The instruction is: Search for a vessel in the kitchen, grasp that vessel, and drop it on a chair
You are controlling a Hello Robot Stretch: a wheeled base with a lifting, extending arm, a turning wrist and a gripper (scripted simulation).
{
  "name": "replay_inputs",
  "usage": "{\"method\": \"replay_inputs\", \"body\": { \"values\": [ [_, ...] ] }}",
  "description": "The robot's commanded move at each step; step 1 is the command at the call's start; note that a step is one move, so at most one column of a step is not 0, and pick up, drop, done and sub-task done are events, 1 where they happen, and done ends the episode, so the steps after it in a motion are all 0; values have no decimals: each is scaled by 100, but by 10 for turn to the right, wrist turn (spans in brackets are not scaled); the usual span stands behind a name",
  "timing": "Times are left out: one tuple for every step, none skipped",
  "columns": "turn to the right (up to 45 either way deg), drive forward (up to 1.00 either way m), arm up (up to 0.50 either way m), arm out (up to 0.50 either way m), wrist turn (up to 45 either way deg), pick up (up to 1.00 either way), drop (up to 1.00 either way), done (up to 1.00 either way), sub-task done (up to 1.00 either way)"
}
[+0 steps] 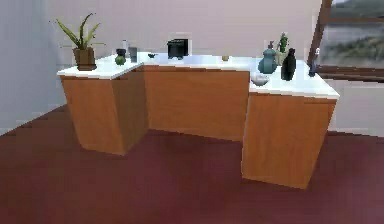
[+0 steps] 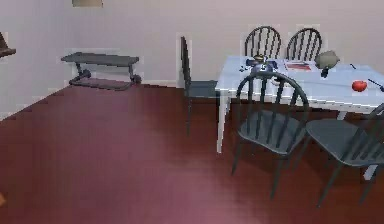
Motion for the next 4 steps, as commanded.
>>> {"method": "replay_inputs", "body": {
  "values": [
    [450, 0, 0, 0, 0, 0, 0, 0, 0],
    [240, 0, 0, 0, 0, 0, 0, 0, 0],
    [30, 0, 0, 0, 0, 0, 0, 0, 0],
    [0, 100, 0, 0, 0, 0, 0, 0, 0]
  ]
}}
